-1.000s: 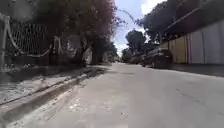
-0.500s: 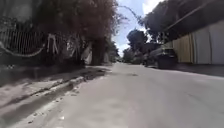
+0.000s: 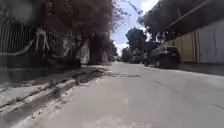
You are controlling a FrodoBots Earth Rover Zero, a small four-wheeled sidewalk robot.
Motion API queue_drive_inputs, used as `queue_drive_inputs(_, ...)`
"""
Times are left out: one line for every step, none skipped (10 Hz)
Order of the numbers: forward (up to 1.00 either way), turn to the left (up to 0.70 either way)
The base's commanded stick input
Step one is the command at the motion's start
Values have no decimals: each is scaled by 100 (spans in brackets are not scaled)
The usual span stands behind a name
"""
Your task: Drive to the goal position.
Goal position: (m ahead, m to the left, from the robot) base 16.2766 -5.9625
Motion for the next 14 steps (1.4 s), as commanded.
queue_drive_inputs(100,-9)
queue_drive_inputs(100,-6)
queue_drive_inputs(100,-18)
queue_drive_inputs(100,0)
queue_drive_inputs(100,0)
queue_drive_inputs(100,0)
queue_drive_inputs(100,0)
queue_drive_inputs(100,0)
queue_drive_inputs(100,0)
queue_drive_inputs(100,0)
queue_drive_inputs(100,0)
queue_drive_inputs(100,0)
queue_drive_inputs(100,0)
queue_drive_inputs(100,0)
